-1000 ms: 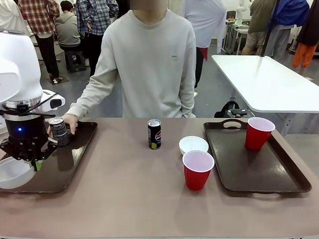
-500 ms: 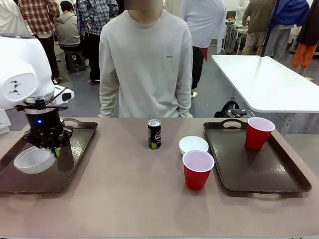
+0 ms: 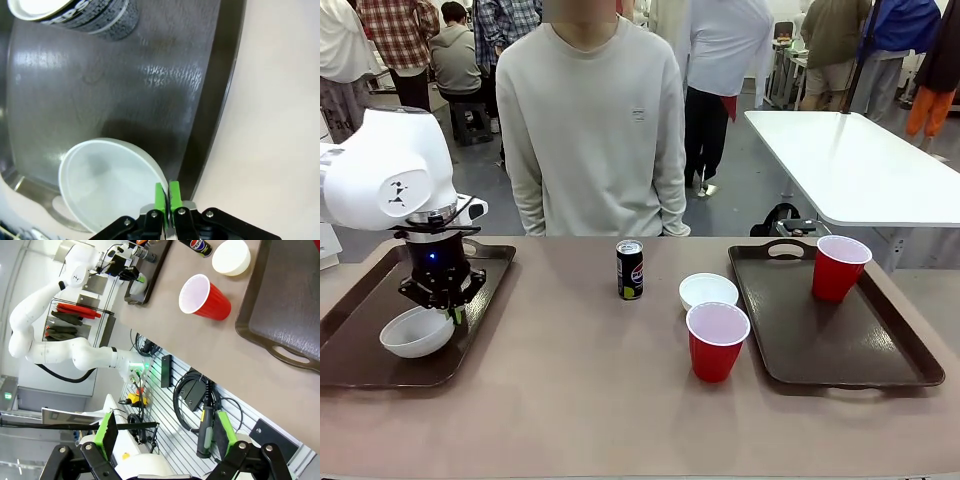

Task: Prepare tableware on both trays.
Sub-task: Pick up a Picnic Bowl from the table and place it on a Handle tray.

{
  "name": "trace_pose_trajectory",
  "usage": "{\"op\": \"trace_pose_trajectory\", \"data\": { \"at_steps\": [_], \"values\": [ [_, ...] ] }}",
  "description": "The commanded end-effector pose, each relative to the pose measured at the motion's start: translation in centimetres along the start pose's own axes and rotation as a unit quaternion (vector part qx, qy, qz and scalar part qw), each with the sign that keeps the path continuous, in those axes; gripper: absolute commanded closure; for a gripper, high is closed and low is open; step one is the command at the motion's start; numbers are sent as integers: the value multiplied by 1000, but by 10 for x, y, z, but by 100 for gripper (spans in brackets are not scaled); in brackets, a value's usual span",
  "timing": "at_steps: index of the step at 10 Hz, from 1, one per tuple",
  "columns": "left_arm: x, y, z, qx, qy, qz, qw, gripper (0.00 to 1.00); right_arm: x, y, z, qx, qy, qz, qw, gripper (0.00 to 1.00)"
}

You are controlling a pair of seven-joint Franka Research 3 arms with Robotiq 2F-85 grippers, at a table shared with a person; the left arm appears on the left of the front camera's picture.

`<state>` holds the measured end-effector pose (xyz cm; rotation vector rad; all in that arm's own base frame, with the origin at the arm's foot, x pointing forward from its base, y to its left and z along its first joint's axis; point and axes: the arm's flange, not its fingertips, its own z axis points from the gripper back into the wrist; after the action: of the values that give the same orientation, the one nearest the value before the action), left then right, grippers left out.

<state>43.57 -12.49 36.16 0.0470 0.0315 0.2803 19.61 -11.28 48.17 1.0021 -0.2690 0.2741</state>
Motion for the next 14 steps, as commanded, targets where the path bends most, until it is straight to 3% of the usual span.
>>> {"op": "trace_pose_trajectory", "data": {
  "at_steps": [1, 2, 3, 4, 5, 6, 7, 8, 9, 10, 11, 12, 14],
  "values": [
    [8, -7, -2, 8, -4, 18, 1000, 96, -3, -2, -2, -7, 6, -7, 1000, 0],
    [7, -5, -2, 10, 3, 22, 1000, 36, -3, -2, -2, -7, 6, -7, 1000, 0],
    [6, -4, -1, 16, 0, 23, 1000, 36, -3, -2, -2, -7, 6, -7, 1000, 0],
    [4, -2, 1, 18, 1, 23, 1000, 16, -3, -2, -2, -7, 6, -7, 1000, 0],
    [1, -1, 2, 14, 1, 18, 1000, 72, -3, -2, -2, -7, 6, -7, 1000, 0],
    [-6, 1, 6, 9, 3, -8, 1000, 0, -3, -2, -2, -7, 6, -7, 1000, 0],
    [-14, 4, 13, 3, -3, -28, 1000, 52, -3, -2, -2, -7, 6, -7, 1000, 0],
    [-25, 8, 19, 4, -15, -50, 999, 0, -3, -2, -2, -7, 6, -7, 1000, 0],
    [-39, 14, 26, 7, -30, -67, 997, 32, -3, -2, -2, -7, 6, -7, 1000, 0],
    [-49, 21, 32, 14, -43, -81, 996, 0, -3, -2, -2, -7, 6, -7, 1000, 0],
    [-60, 29, 36, 13, -50, -98, 994, 12, -3, -2, -2, -7, 6, -7, 1000, 0],
    [-72, 36, 38, 8, -52, -116, 992, 0, -3, -2, -2, -7, 6, -7, 1000, 0],
    [-102, 52, 43, 3, -87, -151, 985, 0, -3, -2, -2, -7, 6, -7, 1000, 0]
  ]
}}
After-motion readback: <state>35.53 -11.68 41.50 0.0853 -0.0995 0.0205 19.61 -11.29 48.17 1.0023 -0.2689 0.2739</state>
